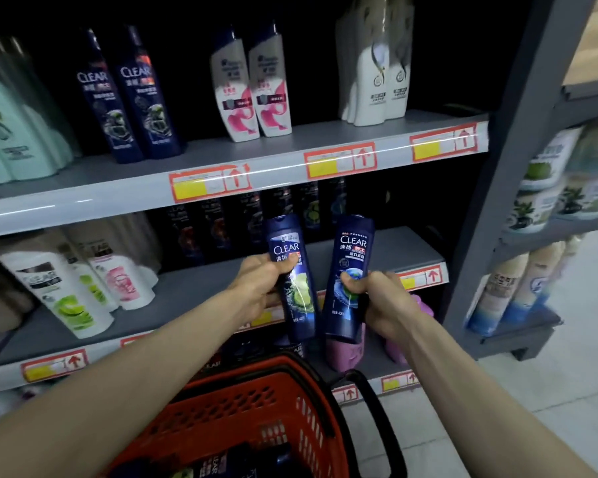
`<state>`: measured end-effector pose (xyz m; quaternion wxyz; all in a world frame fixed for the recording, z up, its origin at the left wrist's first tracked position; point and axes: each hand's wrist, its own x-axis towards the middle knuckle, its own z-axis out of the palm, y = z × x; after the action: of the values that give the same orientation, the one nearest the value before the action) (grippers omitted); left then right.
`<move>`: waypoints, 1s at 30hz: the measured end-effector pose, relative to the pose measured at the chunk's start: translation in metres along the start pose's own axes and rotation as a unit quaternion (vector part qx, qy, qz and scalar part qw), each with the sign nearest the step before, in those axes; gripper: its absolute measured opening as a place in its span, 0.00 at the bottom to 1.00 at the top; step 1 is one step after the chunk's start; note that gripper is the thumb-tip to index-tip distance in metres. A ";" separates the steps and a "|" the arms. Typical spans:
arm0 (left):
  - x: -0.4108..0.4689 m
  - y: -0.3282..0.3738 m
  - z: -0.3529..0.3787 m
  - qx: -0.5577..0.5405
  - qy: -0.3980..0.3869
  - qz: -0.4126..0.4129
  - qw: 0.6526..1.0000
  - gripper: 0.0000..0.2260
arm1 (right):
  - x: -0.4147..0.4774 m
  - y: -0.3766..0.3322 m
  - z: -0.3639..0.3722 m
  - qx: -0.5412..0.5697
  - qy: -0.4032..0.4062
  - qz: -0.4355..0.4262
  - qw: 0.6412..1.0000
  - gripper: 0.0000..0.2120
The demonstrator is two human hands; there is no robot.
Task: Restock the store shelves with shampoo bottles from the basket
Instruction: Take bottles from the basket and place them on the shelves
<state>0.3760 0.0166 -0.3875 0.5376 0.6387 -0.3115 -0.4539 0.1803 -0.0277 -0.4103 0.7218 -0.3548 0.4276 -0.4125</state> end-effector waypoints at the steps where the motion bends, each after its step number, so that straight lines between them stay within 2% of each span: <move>1: 0.008 0.004 0.006 -0.001 -0.006 0.013 1.000 0.05 | 0.009 -0.007 -0.002 -0.017 0.004 -0.022 1.000 0.16; 3: 0.025 0.013 0.018 -0.010 -0.008 0.041 0.999 0.05 | 0.028 -0.023 -0.006 -0.057 0.022 -0.073 0.995 0.17; 6: 0.051 0.029 0.033 -0.027 0.002 0.071 0.997 0.11 | 0.060 -0.049 -0.011 -0.105 0.032 -0.129 0.986 0.16; 10: 0.087 0.038 0.048 -0.048 0.061 0.082 0.994 0.15 | 0.103 -0.072 -0.015 -0.204 0.021 -0.196 0.959 0.16; 12: 0.102 0.037 0.053 -0.011 0.074 0.099 0.992 0.15 | 0.119 -0.075 -0.015 -0.231 0.019 -0.215 0.949 0.17; 14: 0.111 0.032 0.057 0.043 0.065 0.108 0.991 0.20 | 0.131 -0.070 -0.016 -0.231 0.007 -0.223 0.947 0.17; 16: 0.122 0.020 0.055 0.104 0.071 0.135 0.983 0.16 | 0.142 -0.061 -0.017 -0.239 -0.009 -0.236 0.942 0.18; 19: 0.129 0.003 0.053 0.143 0.082 0.171 0.972 0.22 | 0.154 -0.052 -0.018 -0.250 -0.031 -0.254 0.934 0.20; 22: 0.126 0.004 0.054 0.170 0.059 0.233 0.956 0.33 | 0.159 -0.053 -0.020 -0.256 -0.044 -0.257 0.931 0.19; 25: 0.119 -0.001 0.057 0.177 0.031 0.217 0.960 0.28 | 0.157 -0.050 -0.017 -0.276 -0.007 -0.251 0.928 0.17; 27: 0.113 -0.014 0.054 0.199 0.039 0.207 0.957 0.22 | 0.152 -0.040 -0.018 -0.325 0.045 -0.254 0.910 0.17; 29: 0.106 -0.028 0.052 0.246 0.088 0.191 0.946 0.25 | 0.145 -0.024 -0.022 -0.385 0.108 -0.259 0.879 0.26; 30: 0.104 -0.035 0.051 0.261 0.118 0.176 0.942 0.30 | 0.142 -0.016 -0.023 -0.412 0.137 -0.263 0.862 0.30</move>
<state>0.3674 -0.0885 -0.4472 0.4560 0.7405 -0.4611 -0.1763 0.1960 -0.1653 -0.4508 0.3086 -0.6590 0.5444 -0.4173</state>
